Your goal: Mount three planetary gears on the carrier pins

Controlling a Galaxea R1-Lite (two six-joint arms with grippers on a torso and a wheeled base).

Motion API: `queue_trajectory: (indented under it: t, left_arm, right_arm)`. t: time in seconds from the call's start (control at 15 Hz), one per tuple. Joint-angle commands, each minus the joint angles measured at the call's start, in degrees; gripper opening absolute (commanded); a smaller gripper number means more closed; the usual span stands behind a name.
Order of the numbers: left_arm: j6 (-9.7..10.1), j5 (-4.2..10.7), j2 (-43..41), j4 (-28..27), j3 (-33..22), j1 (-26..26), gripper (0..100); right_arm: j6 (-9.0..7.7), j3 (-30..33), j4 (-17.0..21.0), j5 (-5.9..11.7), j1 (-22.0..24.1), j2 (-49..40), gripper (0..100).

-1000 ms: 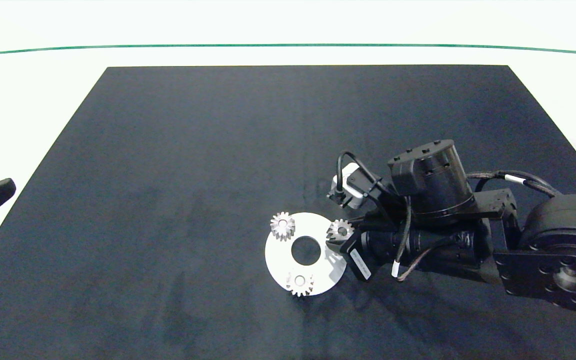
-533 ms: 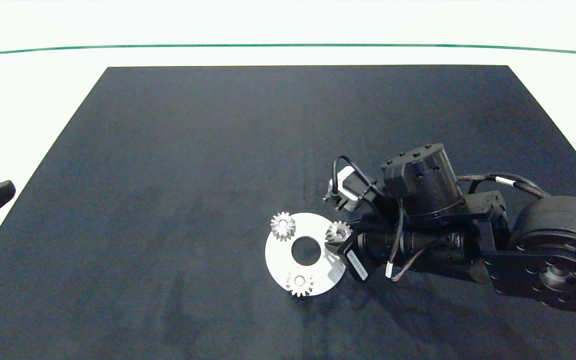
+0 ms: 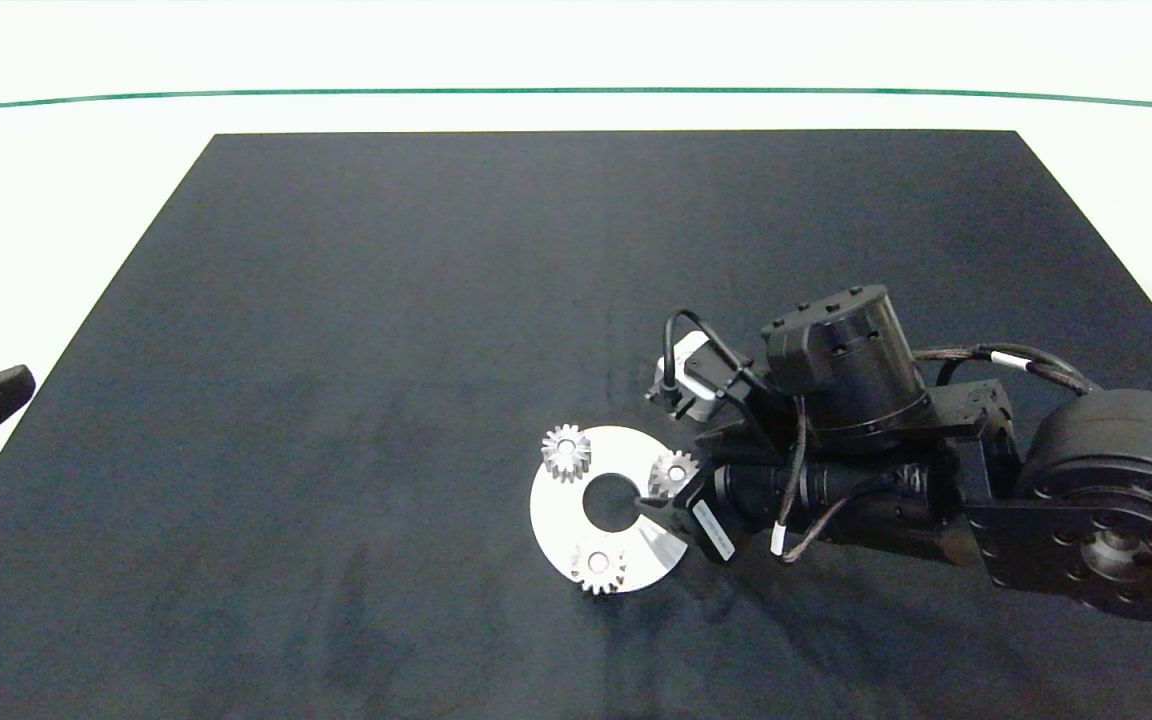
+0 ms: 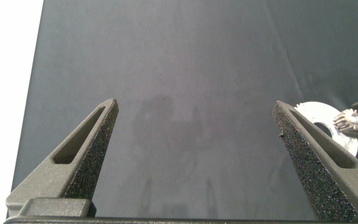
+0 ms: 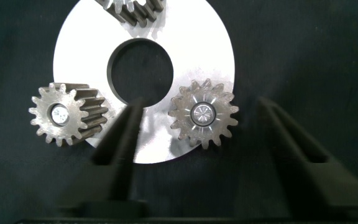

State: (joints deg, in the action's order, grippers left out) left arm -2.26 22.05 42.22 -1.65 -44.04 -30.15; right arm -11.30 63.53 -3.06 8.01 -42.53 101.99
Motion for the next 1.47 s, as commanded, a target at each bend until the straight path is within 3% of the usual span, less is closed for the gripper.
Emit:
queue_trajectory:
  t: [0.07,0.27,0.33,0.47,0.6,0.8,0.93,1.07,1.13,1.47]
  left_arm:
    - [-0.03,0.1,-0.5,0.0,-0.3,0.1,100]
    - [-0.03,0.1,-1.2,0.0,-0.2,0.2,100]
    - [-0.03,0.1,-1.5,0.0,-0.2,0.2,100]
    - [-0.03,0.1,-3.0,-1.3,-0.2,0.3,100]
    - [-0.03,0.18,-5.1,-5.3,-0.1,0.2,100]
    - [-0.03,0.18,-7.0,-6.0,-0.4,0.4,100]
    - [-0.03,0.18,-8.3,-6.1,-0.6,2.9,100]
    - [-0.03,0.18,-9.4,-6.1,-0.5,5.8,100]
    - [-0.03,0.18,-10.7,-6.0,-0.8,8.4,100]
    - [-0.12,0.01,-13.9,-6.1,-2.2,19.6,100]
  right_arm:
    - [1.11,-0.6,0.6,0.08,0.0,-4.9,100]
    - [4.09,-2.0,6.6,1.75,0.2,-14.0,100]
    - [4.45,-3.5,6.8,2.54,0.3,-17.3,100]
    - [5.5,-6.5,6.9,5.88,1.5,-24.5,100]
    - [6.29,-9.2,8.1,7.46,4.6,-31.1,100]
    - [6.64,-11.2,12.8,7.55,12.4,-41.8,100]
    - [9.89,-11.9,16.6,7.64,18.7,-49.4,100]
    - [10.33,-13.8,19.1,8.07,25.0,-56.0,100]
    - [10.51,-15.1,19.6,8.25,32.4,-61.8,100]
    - [10.6,-18.7,19.7,8.16,39.1,-75.0,100]
